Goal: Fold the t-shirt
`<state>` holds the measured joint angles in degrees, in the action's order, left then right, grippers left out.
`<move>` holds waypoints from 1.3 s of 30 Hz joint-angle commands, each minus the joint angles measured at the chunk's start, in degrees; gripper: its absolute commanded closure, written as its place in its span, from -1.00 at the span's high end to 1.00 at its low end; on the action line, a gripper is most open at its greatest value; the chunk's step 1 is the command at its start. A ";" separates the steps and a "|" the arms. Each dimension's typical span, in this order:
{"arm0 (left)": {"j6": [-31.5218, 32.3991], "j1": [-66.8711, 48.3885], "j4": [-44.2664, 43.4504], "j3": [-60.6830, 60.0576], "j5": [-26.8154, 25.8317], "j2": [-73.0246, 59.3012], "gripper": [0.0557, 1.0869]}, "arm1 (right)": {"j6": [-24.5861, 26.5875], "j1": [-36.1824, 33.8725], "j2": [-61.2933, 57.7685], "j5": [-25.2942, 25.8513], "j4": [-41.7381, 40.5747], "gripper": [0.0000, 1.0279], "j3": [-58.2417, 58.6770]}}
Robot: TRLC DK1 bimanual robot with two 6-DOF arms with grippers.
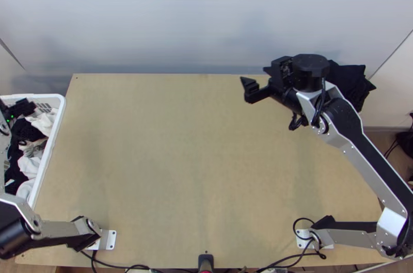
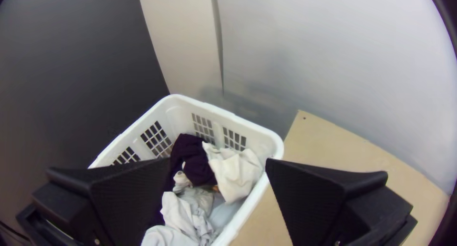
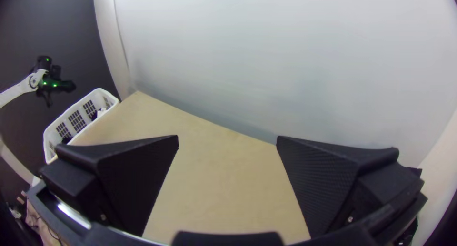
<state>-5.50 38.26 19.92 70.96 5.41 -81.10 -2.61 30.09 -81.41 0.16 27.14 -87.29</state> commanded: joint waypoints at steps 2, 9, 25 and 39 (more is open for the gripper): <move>-2.15 5.25 -6.74 -1.88 -0.31 -8.64 0.90 | 0.33 7.09 0.72 0.10 3.19 0.87 -3.94; -0.39 4.45 -6.65 5.59 0.30 -19.71 0.90 | 1.12 9.11 0.55 0.19 4.94 0.87 -6.05; -0.30 -0.82 -8.67 19.31 6.28 -40.45 0.90 | 2.35 9.73 -1.12 2.30 5.30 0.87 -7.02; -0.92 -0.82 -5.42 31.70 6.72 -54.43 0.90 | 2.44 9.64 -2.00 3.88 6.26 0.87 -8.08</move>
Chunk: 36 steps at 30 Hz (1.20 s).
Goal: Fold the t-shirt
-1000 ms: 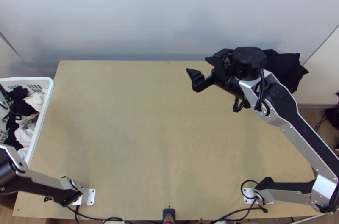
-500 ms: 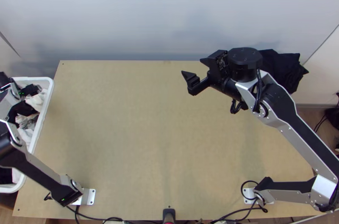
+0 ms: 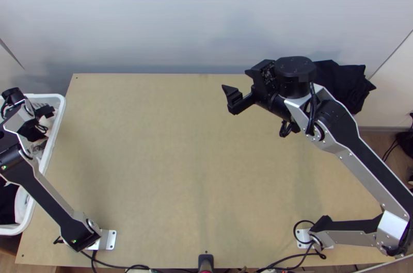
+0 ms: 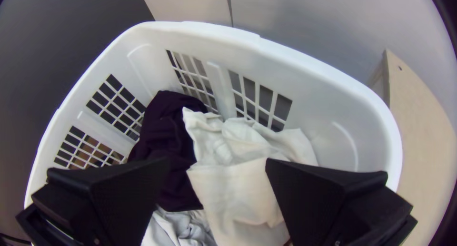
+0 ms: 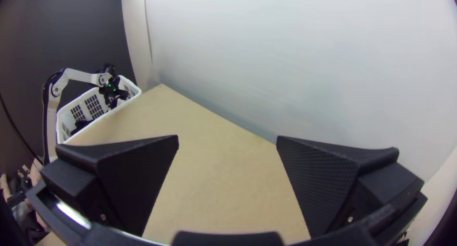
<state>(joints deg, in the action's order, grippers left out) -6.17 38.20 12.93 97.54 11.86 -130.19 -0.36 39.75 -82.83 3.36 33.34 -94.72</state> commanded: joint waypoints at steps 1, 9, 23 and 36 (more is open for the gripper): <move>-0.24 -1.11 1.75 5.47 0.27 -5.60 0.90 | 0.45 0.07 -0.85 0.78 0.06 0.87 -0.91; -1.47 -2.69 6.14 8.81 -3.33 -8.41 0.26 | 0.62 0.07 -1.90 1.92 -0.03 0.87 -2.23; -3.05 -0.23 8.69 8.81 -5.97 -9.73 -0.92 | 1.33 -0.02 -3.39 2.71 -0.12 0.87 -3.37; -0.94 0.56 15.81 11.98 -5.97 -7.27 0.91 | 1.85 0.07 -5.24 2.80 -0.21 0.87 -2.84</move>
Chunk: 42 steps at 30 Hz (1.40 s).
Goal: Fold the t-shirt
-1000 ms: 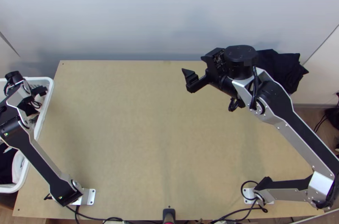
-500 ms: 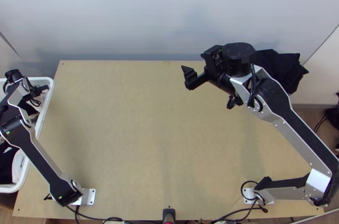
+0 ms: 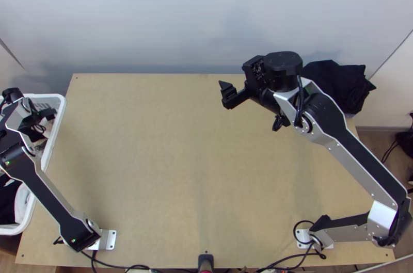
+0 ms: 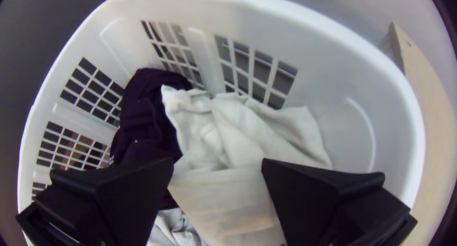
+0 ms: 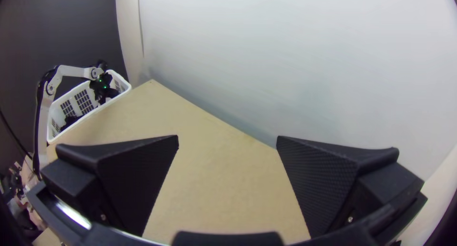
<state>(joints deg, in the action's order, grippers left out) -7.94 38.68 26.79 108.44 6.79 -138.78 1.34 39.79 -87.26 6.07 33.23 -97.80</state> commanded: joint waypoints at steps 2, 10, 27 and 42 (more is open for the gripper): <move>0.83 0.00 1.69 1.07 -0.90 1.41 0.91 | 0.24 0.02 -0.98 0.09 -0.01 0.87 0.15; 0.65 -0.53 1.43 1.16 -0.90 0.09 0.91 | 0.50 0.29 -1.86 0.44 -0.10 0.87 -0.20; -6.38 -0.79 12.85 5.46 -8.37 -7.38 -0.92 | 1.47 1.43 -5.55 2.46 -0.10 0.86 -4.59; 1.62 3.07 14.26 11.18 -13.38 0.70 -0.92 | 2.26 3.19 -7.22 3.69 -0.27 0.86 -5.74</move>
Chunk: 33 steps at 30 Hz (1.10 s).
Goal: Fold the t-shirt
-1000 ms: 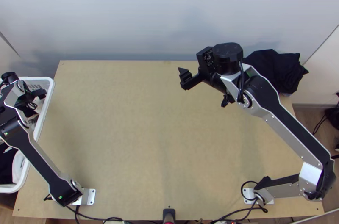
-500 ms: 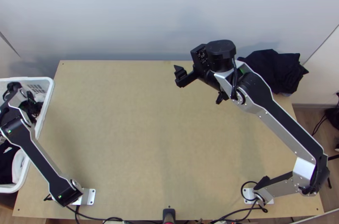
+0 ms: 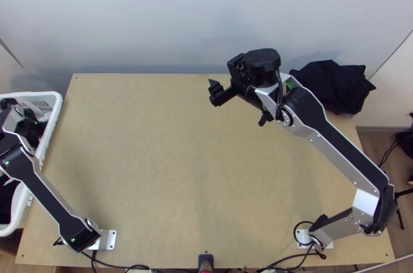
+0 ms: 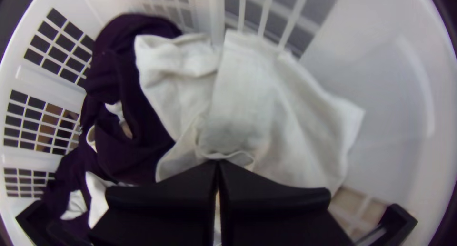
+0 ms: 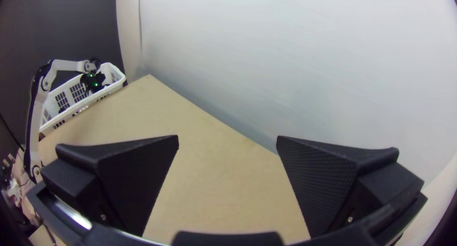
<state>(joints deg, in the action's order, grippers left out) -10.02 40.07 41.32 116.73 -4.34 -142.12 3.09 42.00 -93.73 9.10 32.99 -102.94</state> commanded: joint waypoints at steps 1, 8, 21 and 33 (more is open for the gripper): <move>4.31 1.67 0.16 3.51 -2.87 4.84 -0.92 | 0.77 1.16 -1.10 0.83 -0.03 0.86 -0.78; 4.84 1.50 -0.28 3.95 -3.66 8.00 -0.92 | 1.57 2.30 -1.63 1.80 -0.03 0.86 -1.48; 7.91 2.55 -0.80 4.91 -3.66 16.44 -0.92 | 2.44 2.30 -1.36 2.50 -0.03 0.86 -2.01; 9.32 2.55 3.15 11.33 -5.15 27.25 -0.92 | 3.24 2.04 -0.57 3.82 -0.03 0.86 -2.62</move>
<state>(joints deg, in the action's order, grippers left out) -1.45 42.54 43.13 125.47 -9.04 -120.86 5.93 44.23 -94.96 12.25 32.97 -105.19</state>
